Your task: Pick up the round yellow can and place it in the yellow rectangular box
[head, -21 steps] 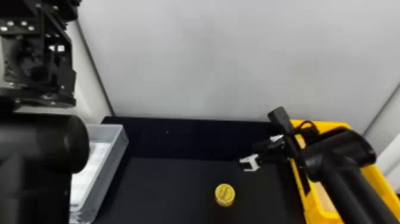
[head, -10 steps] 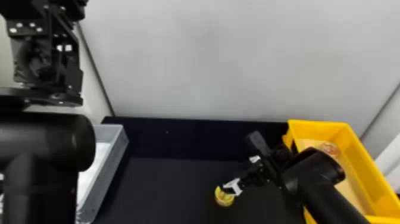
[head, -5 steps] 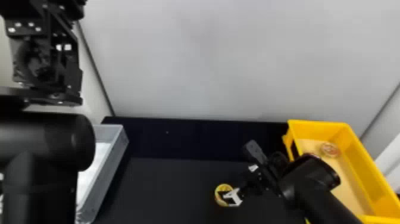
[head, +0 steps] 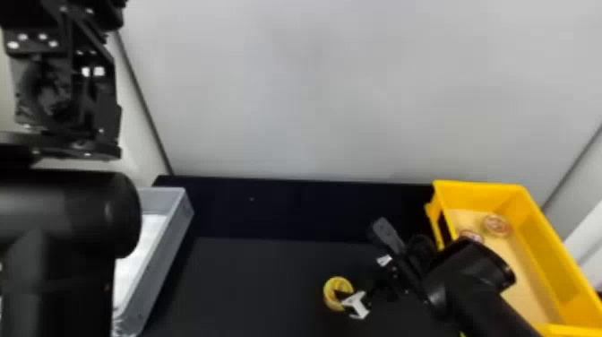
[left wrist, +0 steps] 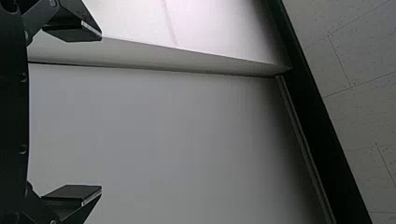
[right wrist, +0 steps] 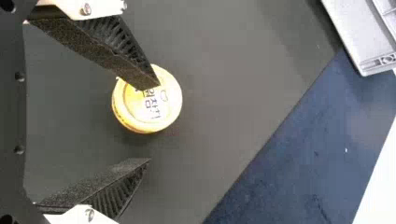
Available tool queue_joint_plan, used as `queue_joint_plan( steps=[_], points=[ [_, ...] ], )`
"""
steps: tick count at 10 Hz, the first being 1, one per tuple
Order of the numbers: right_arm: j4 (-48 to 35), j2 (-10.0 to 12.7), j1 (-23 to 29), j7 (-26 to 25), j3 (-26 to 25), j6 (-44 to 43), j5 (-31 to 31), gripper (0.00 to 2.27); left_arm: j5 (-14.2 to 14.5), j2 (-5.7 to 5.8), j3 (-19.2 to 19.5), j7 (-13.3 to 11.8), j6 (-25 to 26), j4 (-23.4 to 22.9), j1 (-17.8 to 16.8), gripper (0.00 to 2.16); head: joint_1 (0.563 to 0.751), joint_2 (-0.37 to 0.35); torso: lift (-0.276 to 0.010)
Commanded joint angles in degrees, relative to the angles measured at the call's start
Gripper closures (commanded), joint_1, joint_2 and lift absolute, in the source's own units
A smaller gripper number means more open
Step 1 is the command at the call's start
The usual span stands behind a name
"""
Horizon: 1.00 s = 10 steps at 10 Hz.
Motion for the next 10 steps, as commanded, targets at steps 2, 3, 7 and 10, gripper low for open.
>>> queue_joint_plan(
  steps=[2,3,7,10],
  points=[
    [-0.2,0.0,0.6,0.2,-0.2,0.1,0.2,0.08,0.0,0.0,0.0,0.0,0.2,-0.1,0.0,0.13,0.663,0.054,-0.01],
    [-0.3,0.1,0.8,0.3,-0.2,0.2,0.2,0.08,0.0,0.0,0.0,0.0,0.2,-0.1,0.0,0.13,0.663,0.054,-0.01],
    [-0.3,0.2,1.2,0.7,0.0,0.1,0.2,0.08,0.0,0.18,-0.1,0.0,0.3,-0.1,-0.1,0.13,0.663,0.054,-0.01],
    [-3.5,-0.4,1.6,0.8,-0.8,0.3,1.5,0.08,0.0,0.09,0.0,0.0,0.3,-0.1,0.0,0.12,0.663,0.054,-0.01]
  ],
)
